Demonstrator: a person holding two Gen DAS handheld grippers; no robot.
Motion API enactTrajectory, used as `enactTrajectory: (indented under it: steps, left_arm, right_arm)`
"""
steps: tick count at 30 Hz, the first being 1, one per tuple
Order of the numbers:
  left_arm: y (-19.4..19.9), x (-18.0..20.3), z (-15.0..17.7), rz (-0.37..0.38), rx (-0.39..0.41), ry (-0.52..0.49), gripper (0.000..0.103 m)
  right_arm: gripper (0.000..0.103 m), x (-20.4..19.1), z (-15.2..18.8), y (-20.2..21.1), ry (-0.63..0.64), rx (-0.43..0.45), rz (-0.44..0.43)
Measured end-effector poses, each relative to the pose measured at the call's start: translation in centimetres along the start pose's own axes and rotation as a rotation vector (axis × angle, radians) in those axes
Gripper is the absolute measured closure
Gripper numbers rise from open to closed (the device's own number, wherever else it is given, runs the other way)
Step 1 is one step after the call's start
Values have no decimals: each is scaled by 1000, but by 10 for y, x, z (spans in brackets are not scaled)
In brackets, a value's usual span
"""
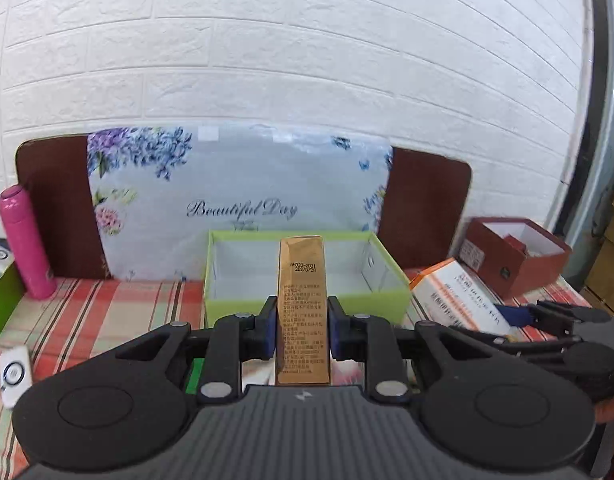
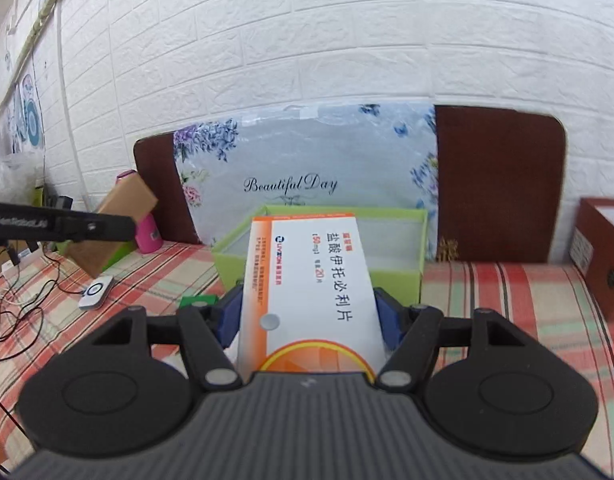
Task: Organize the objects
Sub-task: 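Carry the gold box with the left tool while the right tool carries the medicine box into the green box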
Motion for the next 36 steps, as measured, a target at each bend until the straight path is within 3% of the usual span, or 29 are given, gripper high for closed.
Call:
enactTrajectory:
  steps: [5, 11, 17, 22, 23, 25, 27, 30, 33, 36]
  left_arm:
    - [-66, -16, -29, -21, -23, 61, 78]
    - [-139, -38, -41, -60, -68, 80, 78]
    - [-196, -58, -38, -77, -133, 68, 78]
    - [-223, -72, -28, -81, -156, 87, 78]
    - [-224, -74, -27, -78, -144, 92, 74]
    - [-225, -77, -25, -76, -134, 106, 28]
    - [-219, -77, -25, -56, -101, 126, 28]
    - [-209, -70, -27, -65, -87, 100, 26]
    - [-193, -62, -29, -85, -73, 77, 26]
    - [-167, -53, -29, -126, -42, 73, 18]
  right_arm:
    - [37, -3, -33, -66, 48, -38, 43]
    - [37, 14, -52, -158, 52, -123, 108]
    - [38, 33, -41, -237, -6, -229, 110]
    - [38, 35, -31, -272, 11, -310, 95]
    - [37, 34, -30, -275, 33, -322, 101]
    - [20, 32, -31, -280, 80, -342, 100]
    - [6, 34, -33, -277, 95, -315, 121]
    - [0, 41, -35, -267, 77, -295, 132]
    - [0, 46, -37, -253, 70, -290, 141]
    - [0, 42, -42, -230, 70, -234, 137]
Point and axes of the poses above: each gripper's, at about its wrist camera, not at the fingertips, and y roughly against the way its jaws point, x to its right, z to its underside, the point moved 2 cm from there along -y, roughly the way its jaws point, and after that the axes turned 1 degree about -y, right-handed, at the moved point
